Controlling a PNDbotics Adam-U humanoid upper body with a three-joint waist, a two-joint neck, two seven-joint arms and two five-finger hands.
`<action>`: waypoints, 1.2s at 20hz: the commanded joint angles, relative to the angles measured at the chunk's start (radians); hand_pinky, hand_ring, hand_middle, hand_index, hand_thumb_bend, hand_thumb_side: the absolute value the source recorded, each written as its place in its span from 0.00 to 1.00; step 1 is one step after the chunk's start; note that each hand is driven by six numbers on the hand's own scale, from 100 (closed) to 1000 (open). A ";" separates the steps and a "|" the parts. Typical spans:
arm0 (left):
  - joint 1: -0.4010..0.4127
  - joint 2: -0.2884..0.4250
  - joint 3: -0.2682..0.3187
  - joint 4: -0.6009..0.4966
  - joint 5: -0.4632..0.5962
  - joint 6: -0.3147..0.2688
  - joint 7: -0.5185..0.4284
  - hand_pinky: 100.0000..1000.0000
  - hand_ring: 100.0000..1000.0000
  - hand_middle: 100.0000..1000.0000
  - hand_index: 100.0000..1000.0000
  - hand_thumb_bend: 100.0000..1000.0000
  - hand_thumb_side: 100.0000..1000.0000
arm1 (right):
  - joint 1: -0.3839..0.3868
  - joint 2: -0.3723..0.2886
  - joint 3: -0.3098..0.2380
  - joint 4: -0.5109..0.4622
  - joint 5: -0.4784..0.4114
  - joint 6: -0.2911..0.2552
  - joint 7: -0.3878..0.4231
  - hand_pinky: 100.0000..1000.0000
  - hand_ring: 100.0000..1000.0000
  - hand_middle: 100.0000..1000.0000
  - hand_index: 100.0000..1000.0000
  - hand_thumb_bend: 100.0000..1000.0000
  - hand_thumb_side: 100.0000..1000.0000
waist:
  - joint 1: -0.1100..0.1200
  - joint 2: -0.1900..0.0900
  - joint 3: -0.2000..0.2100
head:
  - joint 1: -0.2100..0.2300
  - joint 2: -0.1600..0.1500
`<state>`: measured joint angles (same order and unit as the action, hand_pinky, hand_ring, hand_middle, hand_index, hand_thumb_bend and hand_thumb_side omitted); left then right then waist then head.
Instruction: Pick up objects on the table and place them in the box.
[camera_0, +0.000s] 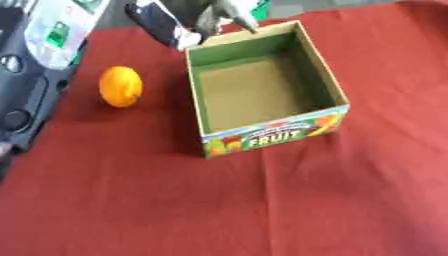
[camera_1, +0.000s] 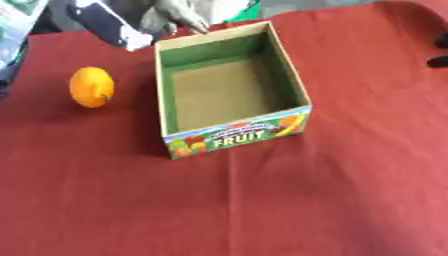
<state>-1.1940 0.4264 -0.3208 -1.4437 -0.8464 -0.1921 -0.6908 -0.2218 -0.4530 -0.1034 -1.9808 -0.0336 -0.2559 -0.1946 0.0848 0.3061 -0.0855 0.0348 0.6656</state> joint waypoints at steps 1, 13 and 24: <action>-0.039 -0.025 0.017 0.030 -0.050 -0.004 0.065 0.43 0.39 0.35 0.34 0.00 0.24 | -0.018 -0.019 0.002 -0.019 -0.013 -0.002 0.010 0.54 0.67 0.58 0.74 0.00 1.00 | -0.002 -0.014 -0.008 | 0.019 -0.018; -0.048 -0.113 -0.002 0.202 -0.168 -0.042 0.151 0.47 0.41 0.39 0.38 0.00 0.21 | -0.045 -0.009 0.011 -0.019 -0.031 0.007 0.029 0.54 0.67 0.58 0.74 0.00 1.00 | 0.017 0.003 -0.042 | 0.041 -0.039; -0.021 -0.156 -0.009 0.304 -0.246 -0.037 0.159 0.57 0.53 0.52 0.62 0.00 0.11 | -0.065 -0.009 0.017 -0.019 -0.040 0.007 0.039 0.54 0.67 0.58 0.74 0.00 1.00 | 0.025 0.016 -0.072 | 0.052 -0.037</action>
<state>-1.1957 0.2626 -0.3389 -1.1373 -1.0814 -0.2299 -0.5366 -0.2742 -0.4452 -0.0852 -1.9808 -0.0654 -0.2462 -0.1588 0.1157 0.3409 -0.1571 0.0819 0.6324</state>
